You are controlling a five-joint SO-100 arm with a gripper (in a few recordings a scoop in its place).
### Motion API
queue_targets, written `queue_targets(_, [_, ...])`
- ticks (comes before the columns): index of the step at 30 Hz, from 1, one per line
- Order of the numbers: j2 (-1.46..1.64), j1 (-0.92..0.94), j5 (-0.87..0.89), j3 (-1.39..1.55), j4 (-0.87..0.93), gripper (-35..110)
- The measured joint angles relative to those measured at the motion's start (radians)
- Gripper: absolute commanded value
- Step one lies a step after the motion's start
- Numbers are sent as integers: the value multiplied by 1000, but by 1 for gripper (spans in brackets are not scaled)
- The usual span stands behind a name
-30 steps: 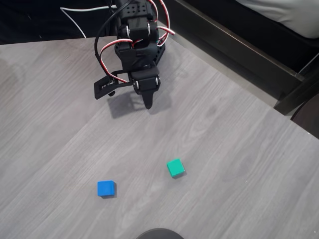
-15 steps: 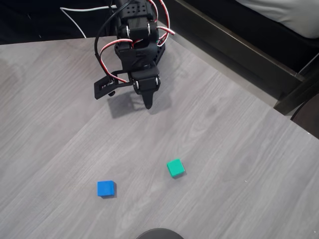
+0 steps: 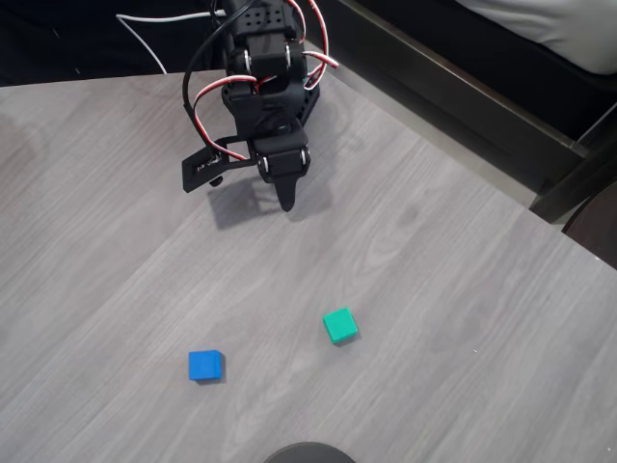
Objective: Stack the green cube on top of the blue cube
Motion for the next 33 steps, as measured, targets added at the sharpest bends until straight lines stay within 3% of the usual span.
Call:
queue_targets(5, [0, -106, -20, 0, 0, 0])
queue_targets(16, [0, -114, 52, -21, -80, 0])
queue_targets(20, [-44, -98, 40, -152, -143, 0])
queue_targets(23, [-325, -72, 3, -331, -225, 0])
queue_targets(28, [-1078, -44, -25, -939, -80, 0])
queue_targets(31, [-1516, -40, -153, -1312, 9, 0])
queue_targets(33, [-1721, -63, -202, -1466, 44, 12])
